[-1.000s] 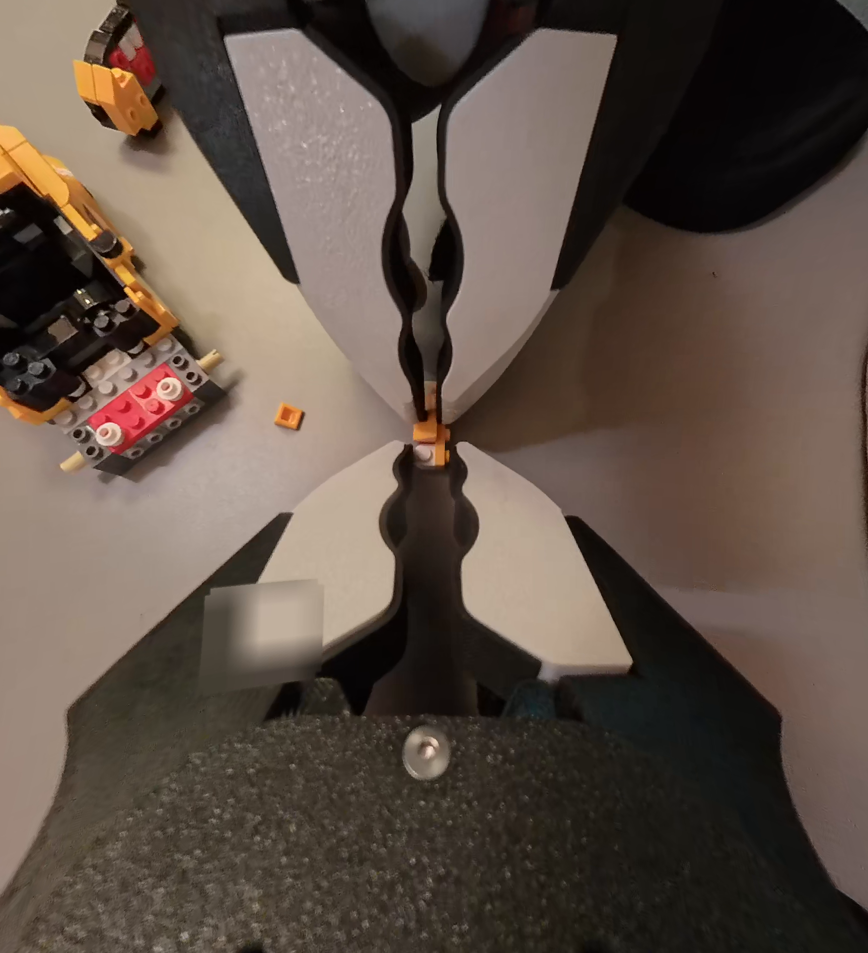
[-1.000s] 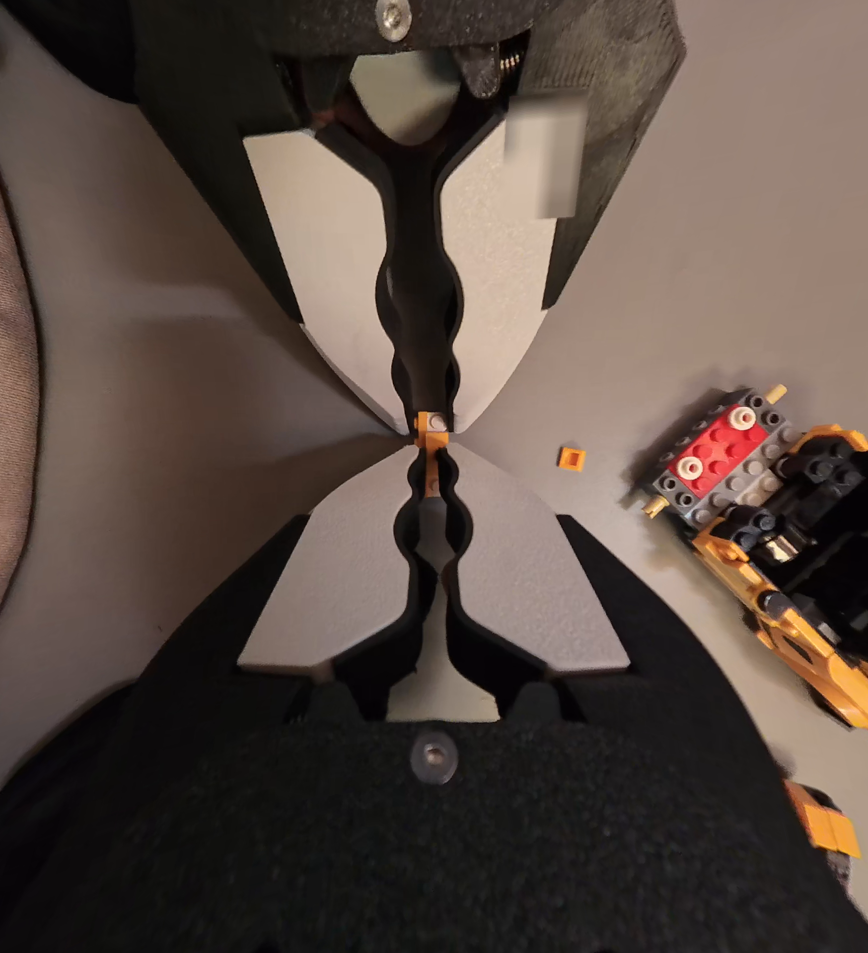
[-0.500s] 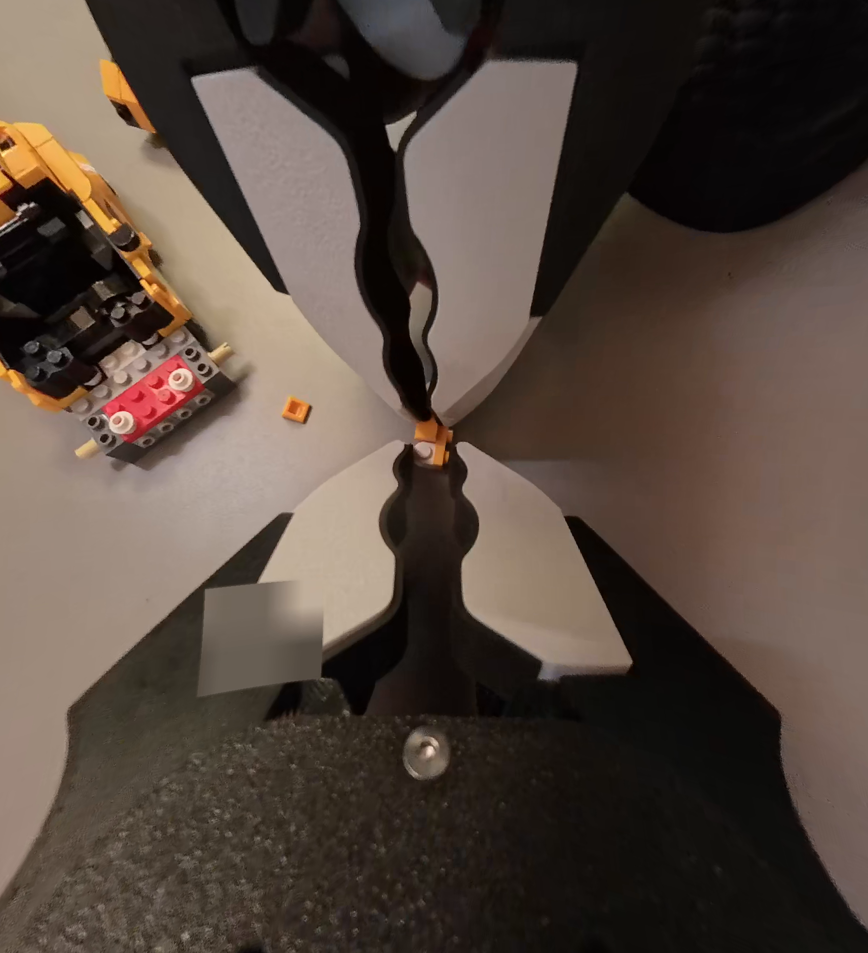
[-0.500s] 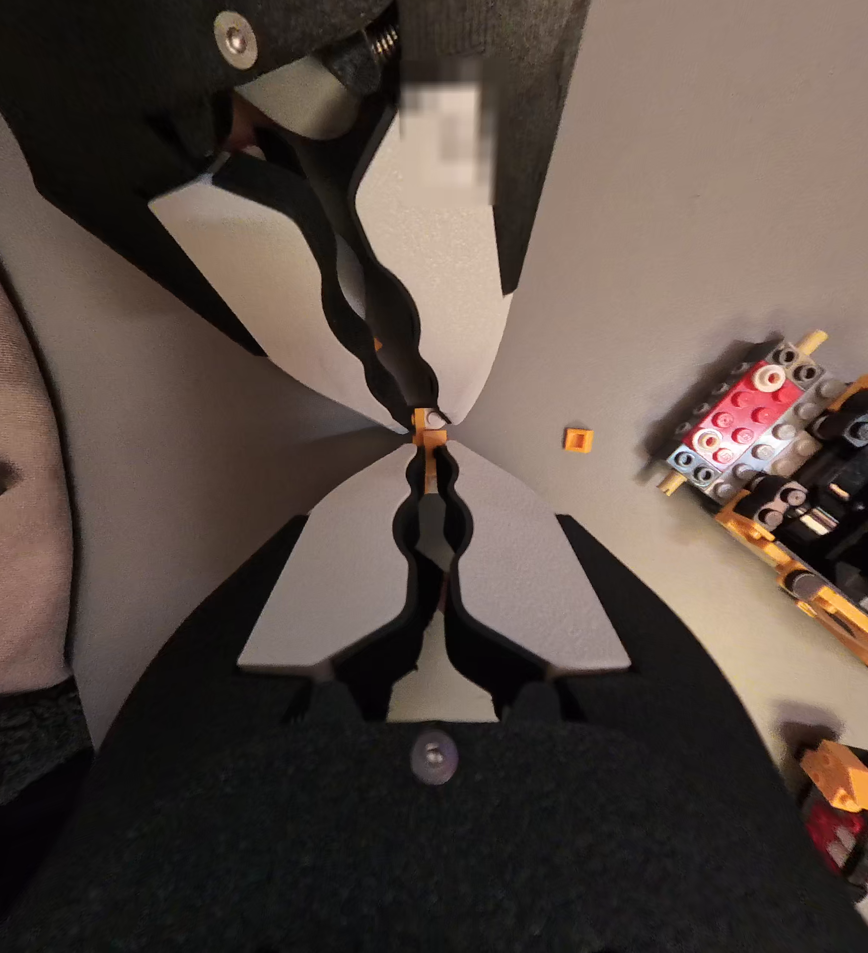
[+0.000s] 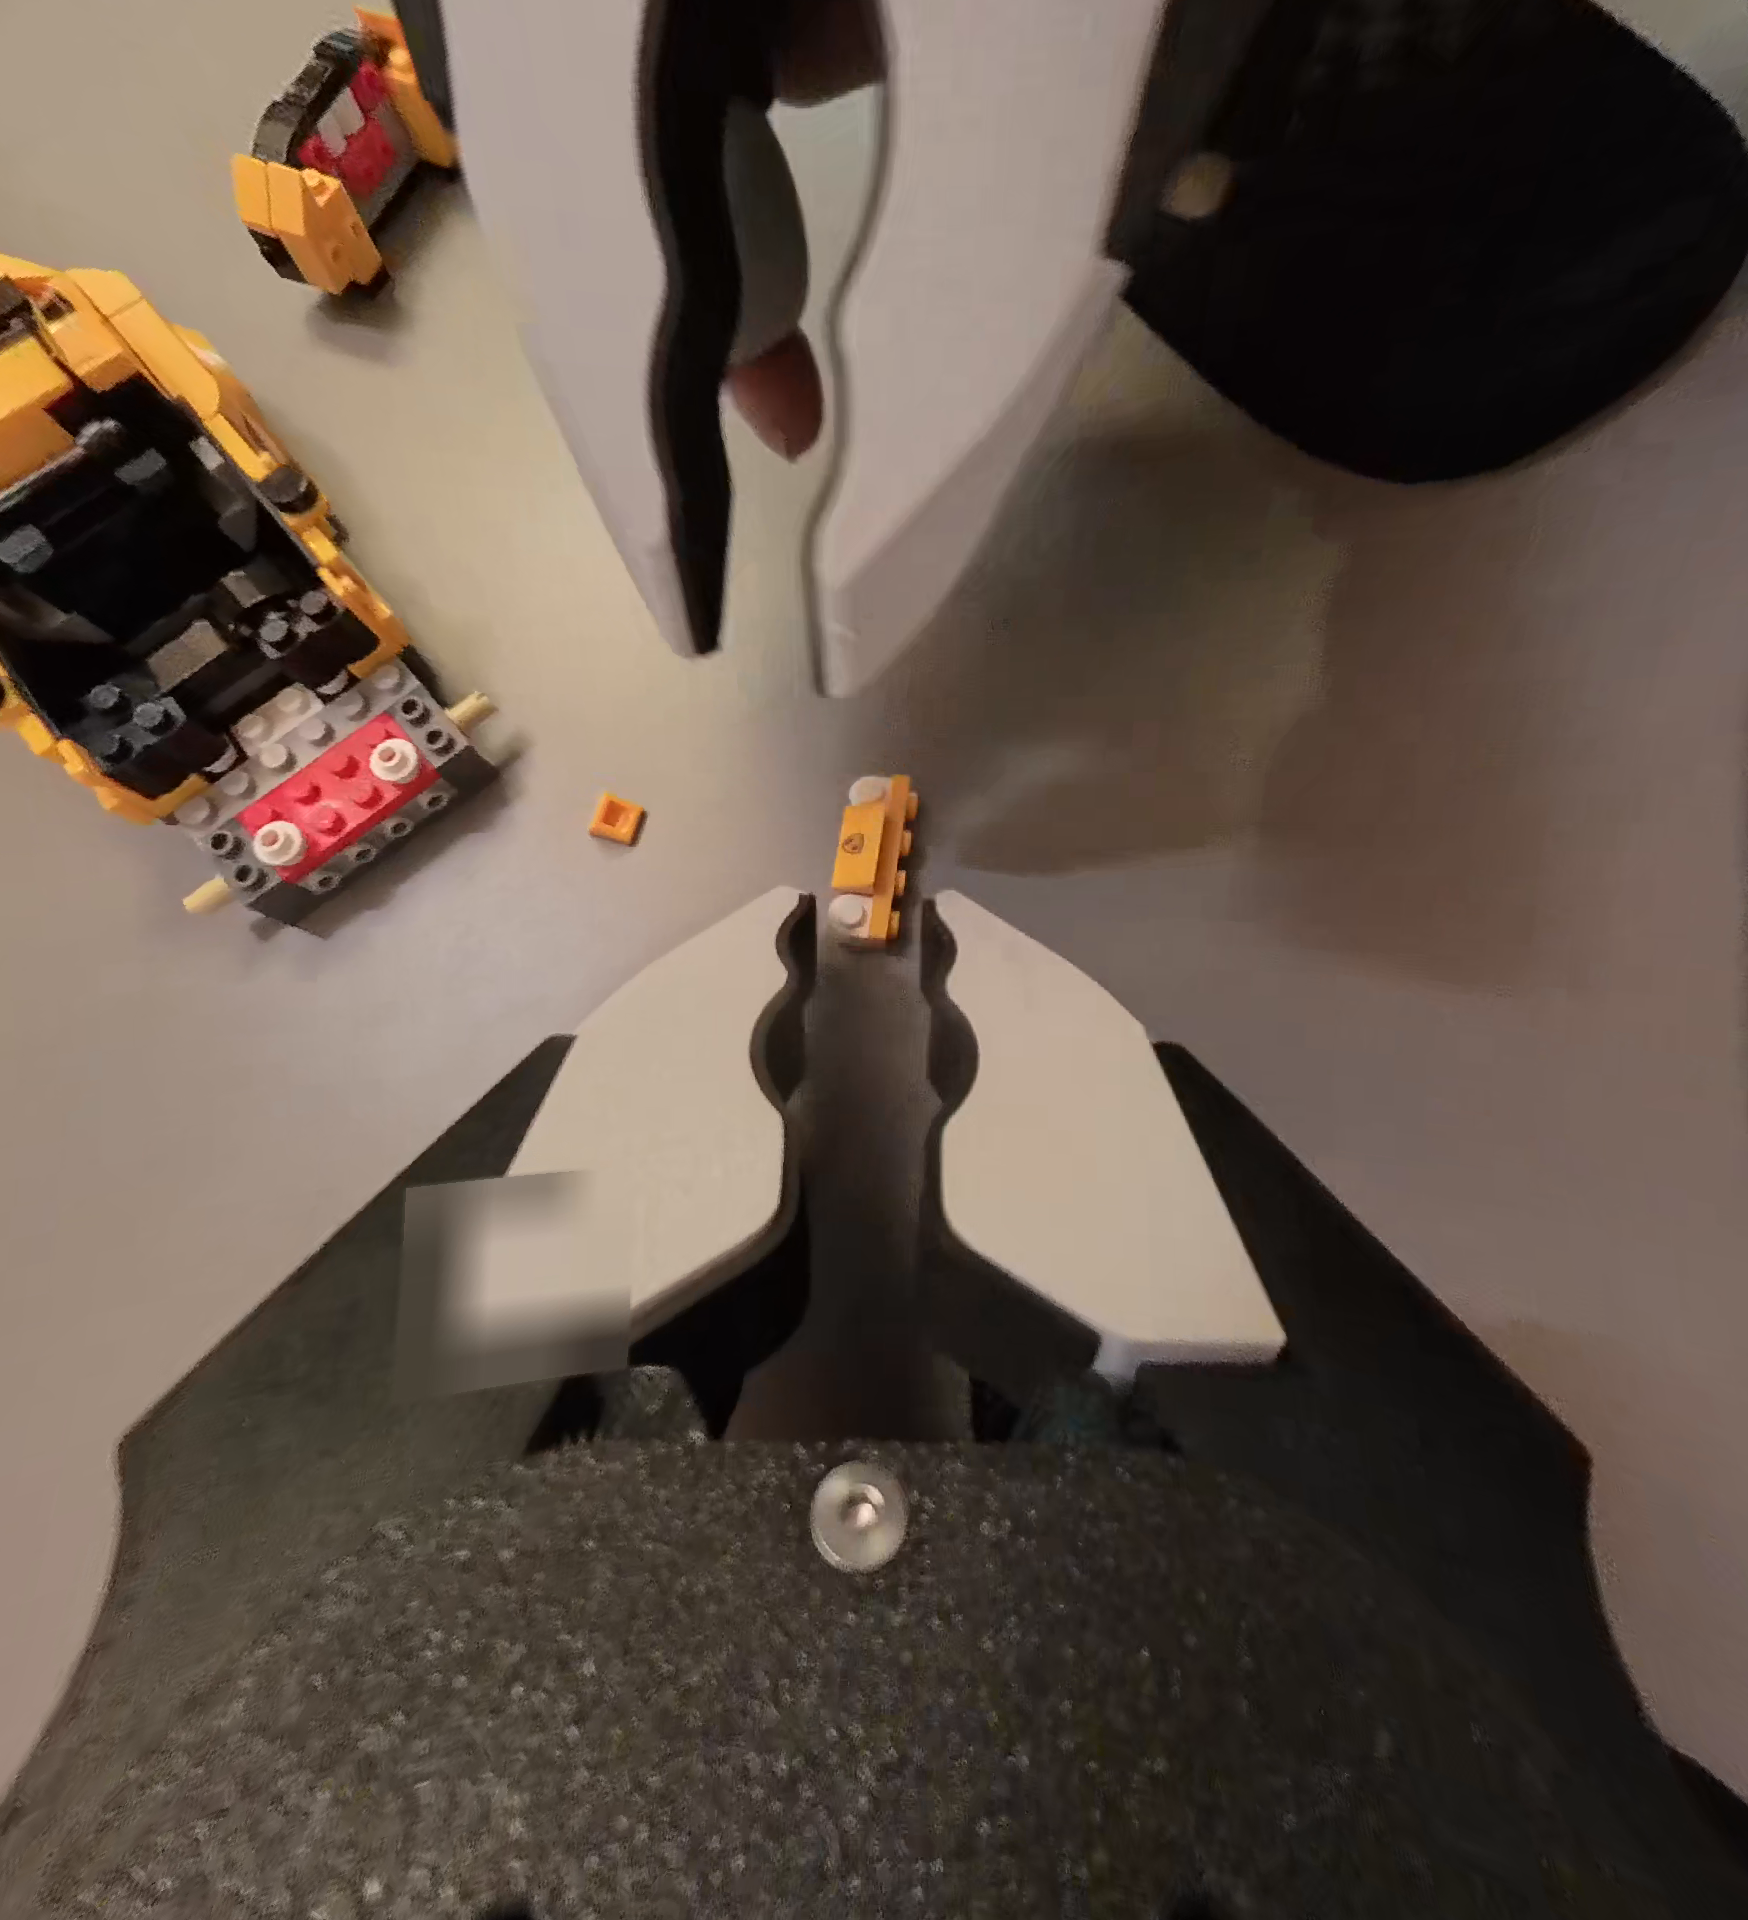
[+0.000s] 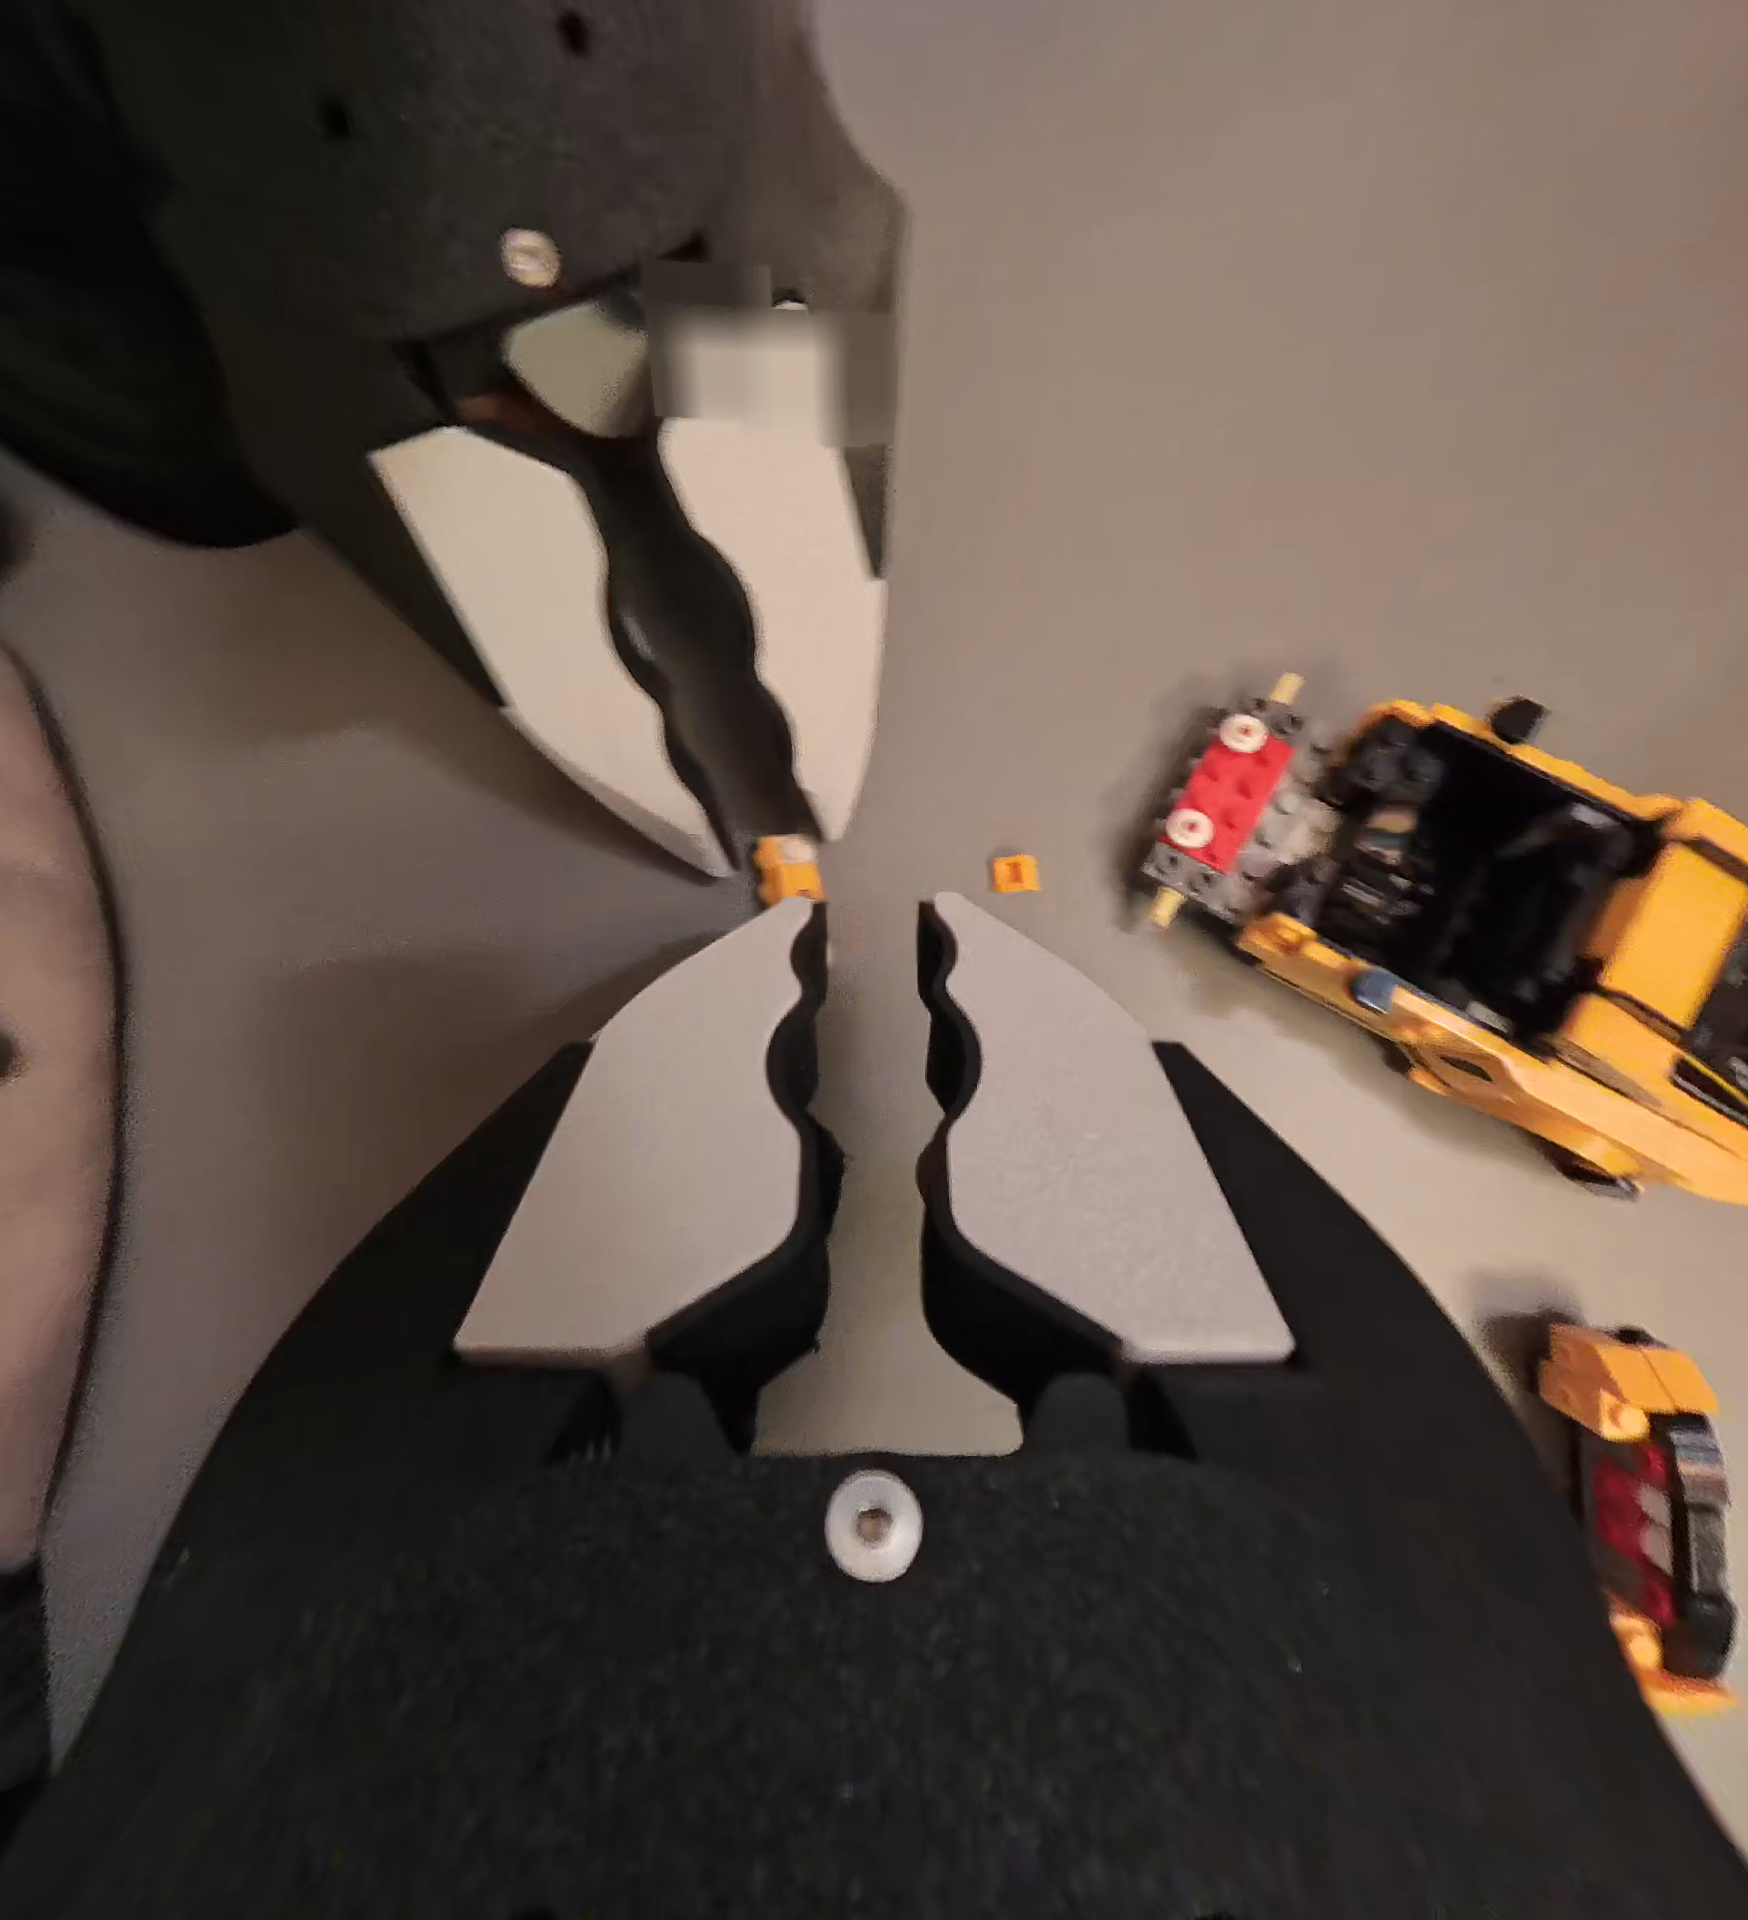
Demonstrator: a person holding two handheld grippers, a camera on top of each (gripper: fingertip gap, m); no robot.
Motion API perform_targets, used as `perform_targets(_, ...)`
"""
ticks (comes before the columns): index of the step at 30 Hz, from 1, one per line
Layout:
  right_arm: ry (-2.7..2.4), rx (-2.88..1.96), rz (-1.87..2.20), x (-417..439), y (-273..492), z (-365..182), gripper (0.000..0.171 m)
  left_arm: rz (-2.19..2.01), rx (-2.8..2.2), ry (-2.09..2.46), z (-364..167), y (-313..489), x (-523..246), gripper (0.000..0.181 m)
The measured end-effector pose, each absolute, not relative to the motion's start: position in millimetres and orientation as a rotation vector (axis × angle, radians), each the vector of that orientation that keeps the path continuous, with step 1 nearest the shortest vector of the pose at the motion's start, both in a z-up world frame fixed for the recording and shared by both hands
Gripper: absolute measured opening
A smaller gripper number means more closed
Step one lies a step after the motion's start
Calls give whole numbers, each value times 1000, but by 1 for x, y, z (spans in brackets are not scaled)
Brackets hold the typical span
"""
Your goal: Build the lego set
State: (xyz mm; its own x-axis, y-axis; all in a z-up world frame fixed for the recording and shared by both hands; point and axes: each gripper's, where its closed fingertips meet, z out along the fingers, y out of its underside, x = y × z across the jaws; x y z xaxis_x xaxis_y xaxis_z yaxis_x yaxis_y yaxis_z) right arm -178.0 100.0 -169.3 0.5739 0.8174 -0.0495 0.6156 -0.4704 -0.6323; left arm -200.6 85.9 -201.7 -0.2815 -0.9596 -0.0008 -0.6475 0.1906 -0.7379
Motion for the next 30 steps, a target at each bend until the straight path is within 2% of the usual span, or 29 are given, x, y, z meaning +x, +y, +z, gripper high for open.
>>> perform_targets(11,-1094,-2326,426,-175,132,-208,14,-981,-1569,1835,-181,118,-210,8)
perform_targets(15,-1186,-2312,432,-176,131,-207,1,-1029,-1605,1799,-181,120,-209,8)
perform_targets(22,-1161,-1736,441,-204,120,-134,1,-1476,-1661,1631,-153,107,-205,14)
perform_targets(26,-1087,-1566,374,-207,111,-103,1,-1756,-1590,1521,-125,99,-206,14)
perform_targets(30,-1029,-1507,327,-209,106,-89,1,-1857,-1482,1452,-103,94,-207,12)
